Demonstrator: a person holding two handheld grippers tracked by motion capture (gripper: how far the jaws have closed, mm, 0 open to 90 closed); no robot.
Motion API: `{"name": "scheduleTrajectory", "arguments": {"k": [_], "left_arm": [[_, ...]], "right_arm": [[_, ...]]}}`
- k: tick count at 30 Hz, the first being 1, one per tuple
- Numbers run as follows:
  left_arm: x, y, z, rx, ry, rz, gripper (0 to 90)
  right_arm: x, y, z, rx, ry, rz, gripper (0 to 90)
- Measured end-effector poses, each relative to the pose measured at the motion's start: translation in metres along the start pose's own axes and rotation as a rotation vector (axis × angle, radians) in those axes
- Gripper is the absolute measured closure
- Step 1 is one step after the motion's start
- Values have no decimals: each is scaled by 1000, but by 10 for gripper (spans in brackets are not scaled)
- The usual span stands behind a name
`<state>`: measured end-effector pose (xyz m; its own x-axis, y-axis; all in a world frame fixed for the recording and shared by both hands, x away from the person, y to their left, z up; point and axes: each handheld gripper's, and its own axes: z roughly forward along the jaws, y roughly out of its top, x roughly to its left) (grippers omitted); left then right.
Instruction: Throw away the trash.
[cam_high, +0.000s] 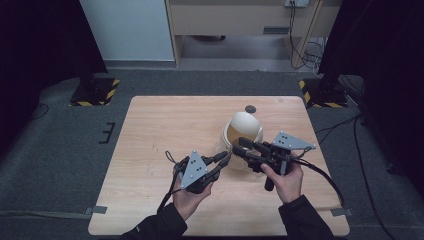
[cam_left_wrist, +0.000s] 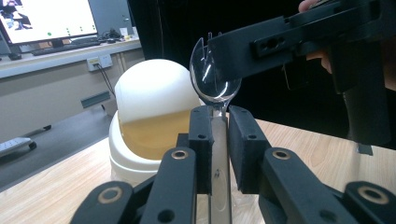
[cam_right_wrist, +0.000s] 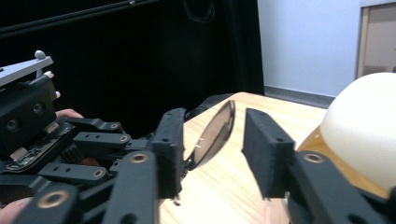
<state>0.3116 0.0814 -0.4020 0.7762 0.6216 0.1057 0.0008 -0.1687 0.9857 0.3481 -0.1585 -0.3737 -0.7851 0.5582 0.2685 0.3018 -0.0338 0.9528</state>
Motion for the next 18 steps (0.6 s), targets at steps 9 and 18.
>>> {"name": "scheduleTrajectory", "arguments": {"k": [9, 18], "left_arm": [[-3, -2, 1, 9, -15, -19, 778], [14, -8, -15, 37, 21, -103, 641]], "right_arm": [[2, 0, -3, 1, 40, 21, 841], [-2, 10, -14, -40, 11, -7, 847]]}}
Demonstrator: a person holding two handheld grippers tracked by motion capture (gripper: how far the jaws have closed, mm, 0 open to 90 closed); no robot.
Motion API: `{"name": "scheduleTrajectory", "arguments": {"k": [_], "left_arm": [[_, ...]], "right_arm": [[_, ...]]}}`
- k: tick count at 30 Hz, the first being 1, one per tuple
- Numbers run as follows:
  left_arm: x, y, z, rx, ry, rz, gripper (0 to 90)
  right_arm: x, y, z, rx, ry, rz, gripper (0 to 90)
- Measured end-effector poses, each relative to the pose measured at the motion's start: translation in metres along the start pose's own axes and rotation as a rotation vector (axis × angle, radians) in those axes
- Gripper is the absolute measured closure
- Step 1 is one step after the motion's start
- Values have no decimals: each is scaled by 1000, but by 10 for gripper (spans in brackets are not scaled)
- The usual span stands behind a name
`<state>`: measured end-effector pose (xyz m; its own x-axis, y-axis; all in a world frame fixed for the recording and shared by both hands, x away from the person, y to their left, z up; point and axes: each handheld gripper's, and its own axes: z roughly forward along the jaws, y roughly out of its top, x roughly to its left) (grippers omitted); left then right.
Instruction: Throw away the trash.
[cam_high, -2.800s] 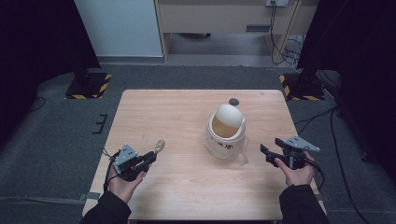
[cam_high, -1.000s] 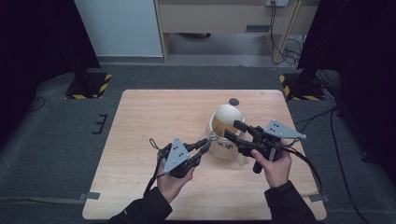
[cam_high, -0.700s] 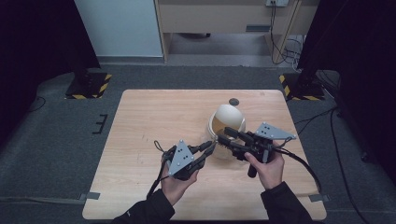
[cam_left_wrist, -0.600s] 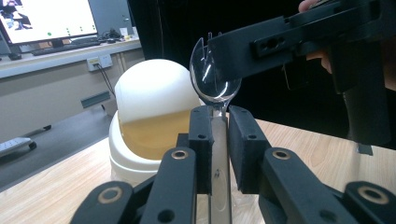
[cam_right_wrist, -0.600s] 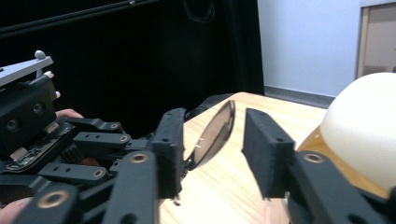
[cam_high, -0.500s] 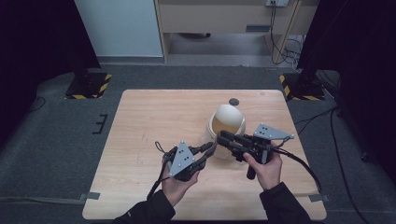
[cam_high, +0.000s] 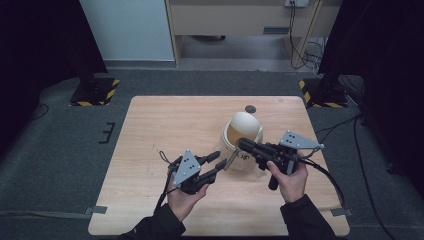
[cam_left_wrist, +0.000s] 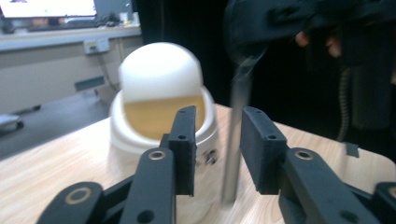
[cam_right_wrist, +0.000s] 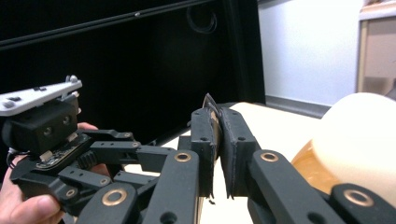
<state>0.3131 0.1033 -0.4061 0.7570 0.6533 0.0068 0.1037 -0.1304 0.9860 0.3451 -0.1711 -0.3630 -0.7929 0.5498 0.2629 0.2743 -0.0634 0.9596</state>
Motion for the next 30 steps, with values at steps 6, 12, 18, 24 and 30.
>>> {"name": "scheduleTrajectory", "arguments": {"k": [6, 12, 18, 24, 30], "left_arm": [[30, -17, -22, 82, 41, -79, 462], [60, -54, -54, 222, 126, -142, 323], [85, -89, -86, 363, 189, -202, 246], [98, -98, -82, 410, 239, -233, 195], [100, -103, -77, 473, 227, -230, 195]], "right_arm": [[-4, 9, -8, -43, -34, -19, 847], [-11, 19, -11, -62, -96, -93, 847], [-19, 24, -1, -62, -160, -148, 847], [-25, 24, 13, -57, -217, -200, 846], [-33, 15, 24, -13, -245, -232, 845]]}}
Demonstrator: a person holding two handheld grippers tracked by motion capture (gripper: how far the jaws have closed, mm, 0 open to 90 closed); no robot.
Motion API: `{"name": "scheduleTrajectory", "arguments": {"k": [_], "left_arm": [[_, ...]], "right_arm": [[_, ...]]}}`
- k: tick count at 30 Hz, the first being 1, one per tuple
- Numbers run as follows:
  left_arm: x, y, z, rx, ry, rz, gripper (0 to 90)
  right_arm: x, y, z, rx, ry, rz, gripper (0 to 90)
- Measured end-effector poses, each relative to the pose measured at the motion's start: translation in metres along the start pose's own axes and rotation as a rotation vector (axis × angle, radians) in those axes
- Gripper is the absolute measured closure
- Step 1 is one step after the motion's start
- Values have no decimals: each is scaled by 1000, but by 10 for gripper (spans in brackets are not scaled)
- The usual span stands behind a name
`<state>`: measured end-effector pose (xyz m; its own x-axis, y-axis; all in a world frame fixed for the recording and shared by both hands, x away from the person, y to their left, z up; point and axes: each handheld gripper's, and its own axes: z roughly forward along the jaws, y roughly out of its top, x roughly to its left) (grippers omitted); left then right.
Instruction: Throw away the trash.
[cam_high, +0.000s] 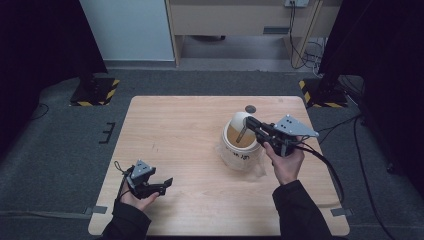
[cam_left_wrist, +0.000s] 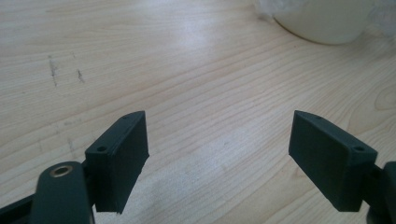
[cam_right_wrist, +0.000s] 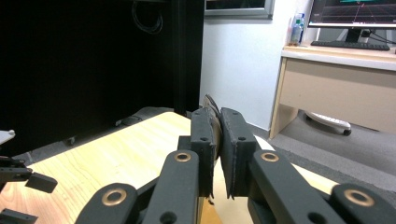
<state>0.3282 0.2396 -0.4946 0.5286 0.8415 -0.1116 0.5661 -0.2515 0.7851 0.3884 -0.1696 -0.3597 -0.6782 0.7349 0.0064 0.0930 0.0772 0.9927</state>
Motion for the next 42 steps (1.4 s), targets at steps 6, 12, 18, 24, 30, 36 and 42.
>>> {"name": "scheduleTrajectory", "arguments": {"k": [6, 12, 18, 24, 30, 36, 42], "left_arm": [[1, 0, -1, -1, 4, -2, 194], [3, 0, -2, 0, 11, -5, 195], [7, 0, -2, 14, 30, -7, 185], [11, -2, -1, 32, 43, -8, 172], [16, -2, 2, 56, 54, 5, 154], [23, -4, 4, 83, 49, 4, 142], [35, -8, 5, 134, 73, 6, 129]], "right_arm": [[2, -8, 12, 52, -11, -32, 819], [0, -8, 12, 61, -20, -36, 715], [-9, 0, -19, 11, -47, 13, 585], [-24, -15, -56, 23, -102, 54, 428], [-42, -49, -77, 114, -148, 168, 291], [-58, -90, -77, 286, -156, 226, 213], [-72, -120, -77, 400, -198, 234, 190]]}}
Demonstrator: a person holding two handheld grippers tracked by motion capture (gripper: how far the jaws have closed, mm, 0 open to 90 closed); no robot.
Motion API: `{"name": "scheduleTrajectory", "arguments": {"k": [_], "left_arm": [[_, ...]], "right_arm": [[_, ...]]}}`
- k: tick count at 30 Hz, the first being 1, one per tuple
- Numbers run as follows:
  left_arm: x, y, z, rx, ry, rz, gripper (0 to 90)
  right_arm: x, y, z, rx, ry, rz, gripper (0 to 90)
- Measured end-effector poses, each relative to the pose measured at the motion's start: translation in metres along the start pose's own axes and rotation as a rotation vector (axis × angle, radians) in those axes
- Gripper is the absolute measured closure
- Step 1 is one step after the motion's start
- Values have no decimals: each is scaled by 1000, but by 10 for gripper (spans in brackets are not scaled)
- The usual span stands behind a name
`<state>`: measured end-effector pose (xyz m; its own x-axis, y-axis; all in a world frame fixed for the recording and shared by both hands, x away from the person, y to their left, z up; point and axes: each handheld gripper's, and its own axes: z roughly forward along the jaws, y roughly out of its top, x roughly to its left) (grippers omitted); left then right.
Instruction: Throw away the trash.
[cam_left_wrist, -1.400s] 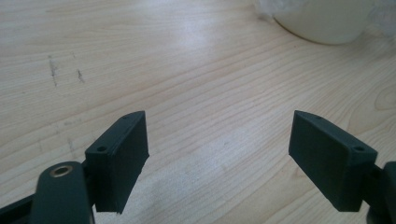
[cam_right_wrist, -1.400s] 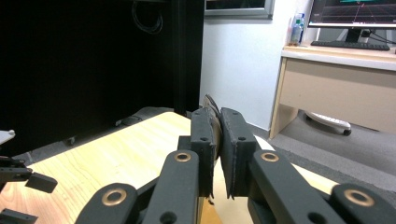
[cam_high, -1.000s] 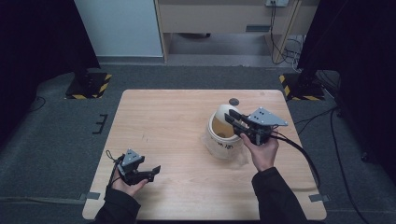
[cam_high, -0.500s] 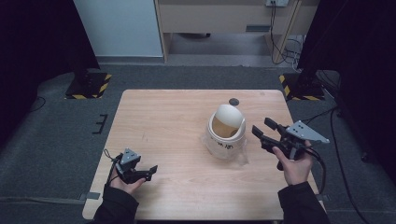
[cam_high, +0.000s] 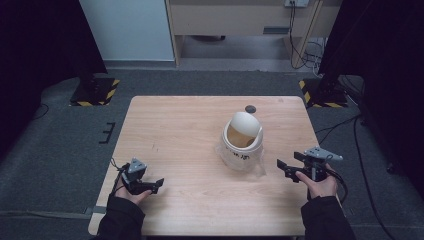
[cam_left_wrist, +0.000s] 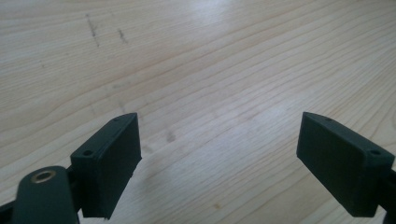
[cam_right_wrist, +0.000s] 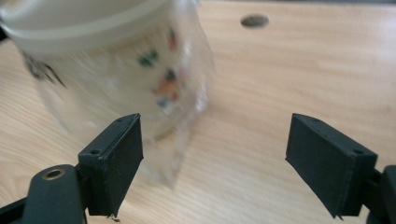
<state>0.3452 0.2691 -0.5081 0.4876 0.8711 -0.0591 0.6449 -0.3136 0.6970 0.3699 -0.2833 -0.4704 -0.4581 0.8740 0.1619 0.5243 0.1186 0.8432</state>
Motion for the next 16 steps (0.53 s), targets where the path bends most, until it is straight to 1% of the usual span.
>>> {"name": "scheduleTrajectory", "arguments": {"k": [1, 2, 4, 6, 7, 8, 9, 11, 12, 14, 16], "left_arm": [[3, -1, 0, 6, 7, -2, 127], [4, -1, 0, 10, 11, -5, 127], [8, -2, 1, 21, 20, -8, 125], [11, -4, 2, 34, 29, -13, 119], [13, -5, 3, 42, 34, -15, 119], [15, -5, 4, 50, 36, -17, 114], [16, -6, 4, 56, 39, -21, 114], [18, -7, 6, 63, 43, -25, 107], [19, -8, 7, 70, 46, -25, 107], [20, -9, 8, 84, 51, -23, 105], [20, -9, 9, 93, 52, -21, 99]], "right_arm": [[-8, -7, 3, 31, -14, -3, 185], [-8, -7, 3, 31, -14, -3, 185], [-15, -13, 6, 55, -31, -12, 183], [-22, -18, 10, 90, -48, -9, 171], [-25, -20, 11, 100, -52, -15, 168], [-30, -24, 14, 128, -60, -22, 165], [-30, -24, 14, 128, -60, -22, 165], [-36, -28, 18, 171, -69, -45, 152], [-36, -28, 18, 171, -69, -45, 152], [-39, -30, 19, 191, -83, -51, 144], [-41, -31, 20, 192, -93, -53, 135]]}}
